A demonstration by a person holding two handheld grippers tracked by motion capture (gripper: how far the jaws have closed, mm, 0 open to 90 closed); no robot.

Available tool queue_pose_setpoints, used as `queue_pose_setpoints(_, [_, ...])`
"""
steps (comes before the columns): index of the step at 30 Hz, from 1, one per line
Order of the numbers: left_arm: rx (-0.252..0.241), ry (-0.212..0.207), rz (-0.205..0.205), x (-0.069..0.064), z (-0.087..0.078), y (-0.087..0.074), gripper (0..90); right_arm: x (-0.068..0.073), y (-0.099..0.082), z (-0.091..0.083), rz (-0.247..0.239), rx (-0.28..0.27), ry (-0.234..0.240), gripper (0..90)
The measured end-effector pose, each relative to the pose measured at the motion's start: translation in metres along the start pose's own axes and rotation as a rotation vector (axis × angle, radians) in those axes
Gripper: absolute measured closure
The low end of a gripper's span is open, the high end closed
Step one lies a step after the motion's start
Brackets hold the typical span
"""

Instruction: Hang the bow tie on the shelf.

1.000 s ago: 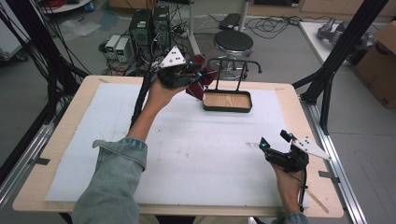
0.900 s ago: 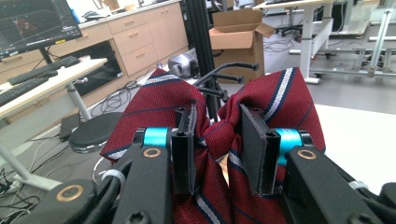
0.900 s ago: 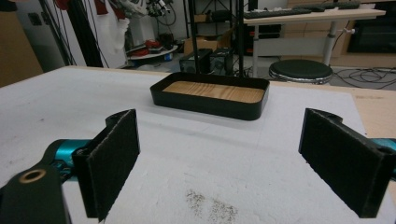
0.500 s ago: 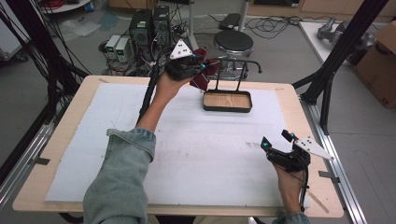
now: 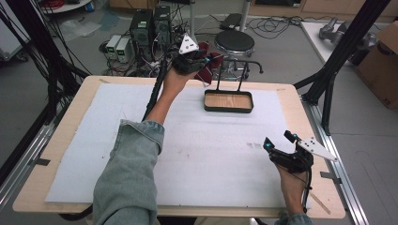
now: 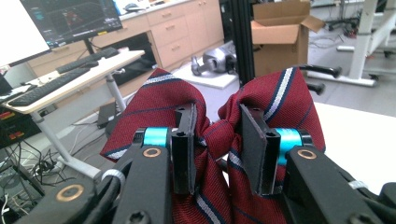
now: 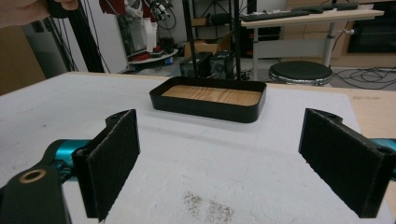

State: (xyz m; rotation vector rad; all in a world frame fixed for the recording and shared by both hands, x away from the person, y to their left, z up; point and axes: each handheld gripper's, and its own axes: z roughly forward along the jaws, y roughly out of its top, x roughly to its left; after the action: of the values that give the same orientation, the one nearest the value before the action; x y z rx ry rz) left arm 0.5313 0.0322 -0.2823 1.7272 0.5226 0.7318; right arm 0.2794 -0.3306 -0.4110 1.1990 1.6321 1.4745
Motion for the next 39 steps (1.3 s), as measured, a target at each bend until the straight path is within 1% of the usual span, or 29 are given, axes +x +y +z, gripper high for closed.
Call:
queue_pose_setpoints(1, [0.006,0.016,0.001,0.001,0.001,-0.001,67.2,0.000,0.000,0.000,0.001,0.001,0.000,11.5])
queue_pose_setpoints(3, [0.015,0.036,-0.015,0.005,0.003,-0.005,67.1,0.000,0.000,0.000,0.002,0.004,0.003,11.4])
queue_pose_setpoints(4, [0.019,0.039,-0.026,0.006,0.004,-0.008,67.1,0.000,0.000,0.000,0.001,0.003,0.002,11.4])
queue_pose_setpoints(7, [0.029,0.043,-0.041,0.009,0.007,-0.013,67.1,0.000,0.000,0.001,0.002,0.004,0.005,11.4])
queue_pose_setpoints(8, [0.033,0.050,-0.043,0.009,0.008,-0.014,67.1,0.001,0.000,0.001,0.003,0.006,0.006,11.4])
queue_pose_setpoints(11, [0.065,0.067,-0.022,0.009,0.010,-0.018,67.1,0.001,0.000,0.000,0.006,0.010,0.005,11.4])
queue_pose_setpoints(15, [0.080,0.066,-0.041,0.011,0.009,-0.028,67.0,0.000,0.000,0.000,0.005,0.004,0.004,11.4])
queue_pose_setpoints(18, [0.098,0.050,-0.056,0.012,0.007,-0.035,67.0,0.000,0.000,-0.001,0.007,0.006,0.003,11.4])
queue_pose_setpoints(19, [0.111,0.040,-0.053,0.012,0.007,-0.038,67.0,0.000,0.000,-0.001,0.011,0.008,0.002,11.4])
queue_pose_setpoints(20, [0.117,0.031,-0.049,0.011,0.007,-0.041,67.0,0.000,0.000,0.000,0.003,0.004,0.004,11.4])
queue_pose_setpoints(24, [0.138,0.002,-0.052,0.007,0.011,-0.048,66.8,0.001,-0.001,0.001,0.000,0.010,0.005,11.4])
queue_pose_setpoints(26, [0.141,-0.014,-0.056,0.003,0.014,-0.051,66.8,0.001,-0.001,0.001,0.001,0.009,0.005,11.4])
queue_pose_setpoints(30, [0.155,-0.026,-0.035,-0.005,0.021,-0.055,66.7,0.001,-0.001,0.001,0.005,0.012,0.006,11.4])
queue_pose_setpoints(32, [0.154,-0.031,-0.036,-0.007,0.024,-0.057,66.6,0.001,-0.001,0.001,0.005,0.012,0.006,11.4])
queue_pose_setpoints(34, [0.149,-0.029,-0.026,-0.009,0.025,-0.058,66.3,0.000,-0.001,0.000,0.006,0.009,0.007,11.4])
queue_pose_setpoints(36, [0.141,-0.034,-0.029,-0.009,0.026,-0.059,66.2,0.000,0.000,0.000,0.005,0.007,0.007,11.4])
queue_pose_setpoints(39, [0.138,-0.030,-0.033,-0.009,0.026,-0.059,65.2,-0.001,0.000,0.000,0.009,0.005,0.006,11.4])
